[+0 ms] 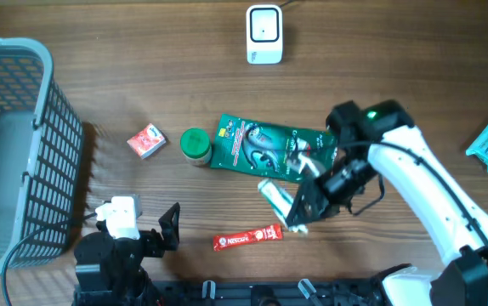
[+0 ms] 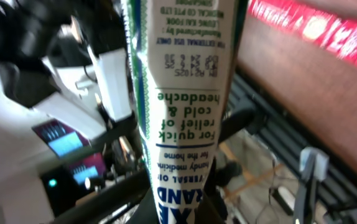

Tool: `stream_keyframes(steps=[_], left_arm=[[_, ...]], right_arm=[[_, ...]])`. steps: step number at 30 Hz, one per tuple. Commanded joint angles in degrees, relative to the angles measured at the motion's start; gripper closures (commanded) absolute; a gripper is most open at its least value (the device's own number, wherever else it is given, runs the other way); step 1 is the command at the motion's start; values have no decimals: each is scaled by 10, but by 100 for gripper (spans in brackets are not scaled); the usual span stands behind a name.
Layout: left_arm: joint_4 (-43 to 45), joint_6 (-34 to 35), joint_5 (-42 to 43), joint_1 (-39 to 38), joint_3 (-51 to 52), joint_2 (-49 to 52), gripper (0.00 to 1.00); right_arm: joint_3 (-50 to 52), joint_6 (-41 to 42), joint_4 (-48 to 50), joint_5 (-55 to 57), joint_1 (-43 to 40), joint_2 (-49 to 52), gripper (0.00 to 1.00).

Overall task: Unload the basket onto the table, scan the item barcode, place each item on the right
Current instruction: 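Lift the green box off the glove pack with the right gripper, then hold the green box under the white scanner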

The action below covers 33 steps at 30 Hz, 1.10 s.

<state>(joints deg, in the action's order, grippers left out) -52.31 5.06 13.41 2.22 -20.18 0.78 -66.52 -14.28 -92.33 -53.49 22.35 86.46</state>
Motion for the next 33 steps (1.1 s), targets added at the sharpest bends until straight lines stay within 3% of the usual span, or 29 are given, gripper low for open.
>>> stream_keyframes(steps=[1, 5, 7, 8, 11, 12, 15, 17, 22, 24, 28, 33], left_arm=[[3, -3, 5, 3, 2, -4, 0], [3, -3, 5, 3, 2, -4, 0], [3, -3, 5, 3, 2, -4, 0], [3, -3, 5, 3, 2, -4, 0], [3, -3, 5, 3, 2, -4, 0], [3, -3, 5, 3, 2, -4, 0], [3, -3, 5, 3, 2, -4, 0], [3, -3, 5, 3, 2, -4, 0], [3, -3, 5, 3, 2, -4, 0], [3, -3, 5, 3, 2, -4, 0], [3, -3, 5, 3, 2, -4, 0], [3, -3, 5, 3, 2, -4, 0]], right_arm=[[21, -16, 0, -15, 25, -27, 95], [21, -16, 8, -17, 26, -28, 96], [21, 14, 70, -9, 26, -28, 96], [21, 70, 147, 29, 26, -28, 96], [21, 337, 374, 322, 26, -28, 95], [21, 375, 441, 415, 26, -26, 96], [22, 377, 631, 565, 26, -8, 96], [21, 311, 772, 628, 26, 25, 95], [14, 158, 984, 767, 26, 156, 96], [-16, 44, 1066, 847, 26, 230, 95], [-118, -189, 1158, 935, 25, 367, 95], [-219, -443, 1236, 967, 24, 486, 95]])
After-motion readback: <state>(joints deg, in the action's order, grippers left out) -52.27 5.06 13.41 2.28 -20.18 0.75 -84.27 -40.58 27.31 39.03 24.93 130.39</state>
